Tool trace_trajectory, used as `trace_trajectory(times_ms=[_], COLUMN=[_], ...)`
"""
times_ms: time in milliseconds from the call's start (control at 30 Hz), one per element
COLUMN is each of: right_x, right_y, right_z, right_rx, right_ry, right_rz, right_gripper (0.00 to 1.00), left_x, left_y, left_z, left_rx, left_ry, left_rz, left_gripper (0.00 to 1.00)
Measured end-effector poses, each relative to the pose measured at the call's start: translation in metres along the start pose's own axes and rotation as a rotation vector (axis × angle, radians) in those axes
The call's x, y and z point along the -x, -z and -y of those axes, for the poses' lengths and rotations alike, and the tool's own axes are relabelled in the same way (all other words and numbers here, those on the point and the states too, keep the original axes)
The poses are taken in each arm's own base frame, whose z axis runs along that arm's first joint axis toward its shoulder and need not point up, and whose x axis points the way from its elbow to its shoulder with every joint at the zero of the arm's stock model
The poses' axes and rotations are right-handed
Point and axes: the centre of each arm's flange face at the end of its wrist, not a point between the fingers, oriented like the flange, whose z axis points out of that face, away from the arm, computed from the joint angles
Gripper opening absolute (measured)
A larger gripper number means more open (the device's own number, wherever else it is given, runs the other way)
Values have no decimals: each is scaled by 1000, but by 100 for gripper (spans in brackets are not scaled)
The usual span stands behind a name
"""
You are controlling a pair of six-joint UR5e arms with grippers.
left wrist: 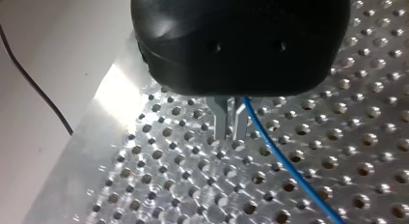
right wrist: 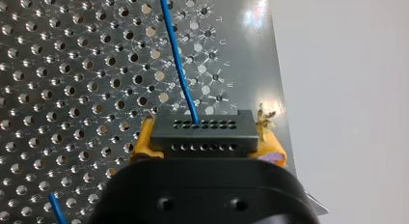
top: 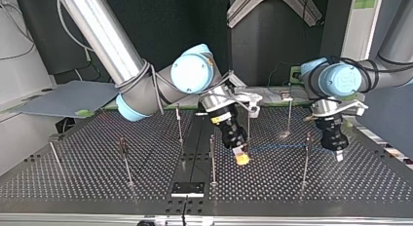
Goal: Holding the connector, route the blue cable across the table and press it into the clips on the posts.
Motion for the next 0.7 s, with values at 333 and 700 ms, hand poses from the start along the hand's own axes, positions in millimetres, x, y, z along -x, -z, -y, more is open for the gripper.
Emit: trace_trajectory(times_ms=[333, 700], right_x=[13, 36], right_y=[2, 1], right_z=[-1, -4], right_rx=[29, 38], right_ry=[-2, 0], right_rz=[35, 74], right_gripper=[0, 0], left_x=[9, 4], left_y=[13, 37], left_z=[4, 10], left_rx=[26, 80], left_ry=[-29, -44], left_rz=[-54, -132], left_gripper=[100, 100])
